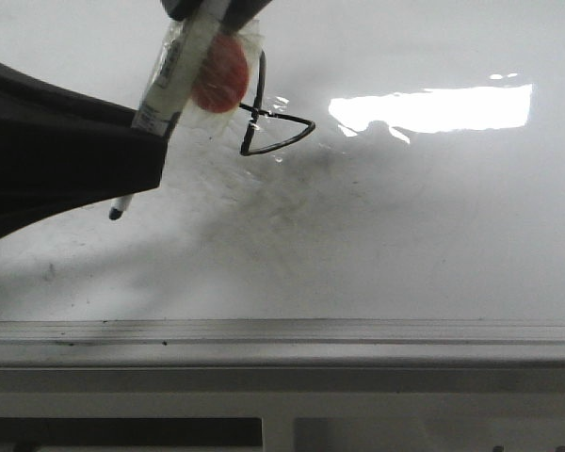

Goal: Write number 8 on whiteboard

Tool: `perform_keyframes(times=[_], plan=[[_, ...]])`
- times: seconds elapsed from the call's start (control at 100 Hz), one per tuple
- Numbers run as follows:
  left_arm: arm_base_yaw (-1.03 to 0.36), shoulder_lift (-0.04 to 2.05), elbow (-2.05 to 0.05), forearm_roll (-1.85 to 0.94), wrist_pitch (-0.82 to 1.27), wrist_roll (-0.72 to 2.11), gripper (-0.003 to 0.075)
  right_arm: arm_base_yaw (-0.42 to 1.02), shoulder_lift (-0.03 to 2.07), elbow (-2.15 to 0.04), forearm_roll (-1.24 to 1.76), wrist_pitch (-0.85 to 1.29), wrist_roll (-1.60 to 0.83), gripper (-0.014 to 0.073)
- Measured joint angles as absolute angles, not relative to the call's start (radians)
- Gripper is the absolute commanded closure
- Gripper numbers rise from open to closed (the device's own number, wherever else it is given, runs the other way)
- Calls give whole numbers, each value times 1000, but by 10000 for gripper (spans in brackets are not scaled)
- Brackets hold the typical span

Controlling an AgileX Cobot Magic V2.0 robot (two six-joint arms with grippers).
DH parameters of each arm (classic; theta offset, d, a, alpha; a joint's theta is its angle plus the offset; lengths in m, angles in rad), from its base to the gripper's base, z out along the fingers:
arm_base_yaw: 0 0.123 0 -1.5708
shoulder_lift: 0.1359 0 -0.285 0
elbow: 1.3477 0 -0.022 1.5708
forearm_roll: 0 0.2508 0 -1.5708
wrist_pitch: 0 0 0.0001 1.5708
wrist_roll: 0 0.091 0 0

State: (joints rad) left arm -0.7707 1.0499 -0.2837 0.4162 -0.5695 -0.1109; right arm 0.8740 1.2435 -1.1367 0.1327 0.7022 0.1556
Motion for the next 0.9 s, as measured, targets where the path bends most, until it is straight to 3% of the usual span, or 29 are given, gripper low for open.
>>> perform_keyframes(times=[0.12, 0.19, 0.36, 0.43, 0.63, 0.9], plan=[[-772, 1050, -284, 423, -568, -109, 741, 874, 1244, -1137, 135, 702, 156, 651], [-773, 1050, -284, 423, -568, -109, 741, 874, 1244, -1137, 135, 703, 156, 599], [-773, 1050, -284, 415, -568, -115, 741, 874, 1244, -1137, 137, 687, 156, 256], [-773, 1050, -284, 411, -568, -131, 741, 874, 1244, -1137, 139, 680, 156, 172], [-775, 1050, -284, 344, -524, -273, 741, 874, 1244, -1137, 143, 645, 156, 199], [-775, 1050, -284, 0, -404, -348, 741, 874, 1244, -1137, 143, 631, 156, 198]])
